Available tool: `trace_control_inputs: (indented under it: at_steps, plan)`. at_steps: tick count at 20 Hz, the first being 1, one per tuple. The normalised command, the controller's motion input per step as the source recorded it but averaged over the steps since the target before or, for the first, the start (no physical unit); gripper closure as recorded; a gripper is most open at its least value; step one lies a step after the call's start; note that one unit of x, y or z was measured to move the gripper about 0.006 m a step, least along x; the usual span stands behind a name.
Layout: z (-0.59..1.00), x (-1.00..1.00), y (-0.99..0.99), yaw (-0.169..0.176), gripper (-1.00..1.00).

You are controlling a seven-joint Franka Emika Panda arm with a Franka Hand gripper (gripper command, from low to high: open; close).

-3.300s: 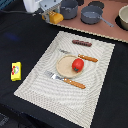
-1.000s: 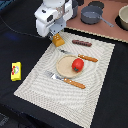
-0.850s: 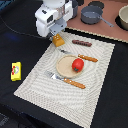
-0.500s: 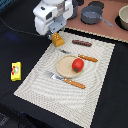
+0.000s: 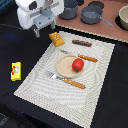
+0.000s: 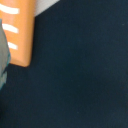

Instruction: Interact with the objects in diverse but meaningful ways.

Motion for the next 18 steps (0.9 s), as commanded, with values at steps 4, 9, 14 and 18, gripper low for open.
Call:
trace_control_inputs:
  at_steps: [4, 9, 14, 18]
  plan:
    - [0.00, -0.43, -0.87, 0.000, -1.00]
    - [0.00, -0.43, -0.86, 0.000, -1.00]
    - [0.00, -0.35, -0.84, 0.000, -1.00]
    - [-0.01, -0.20, -0.76, -0.029, -1.00]
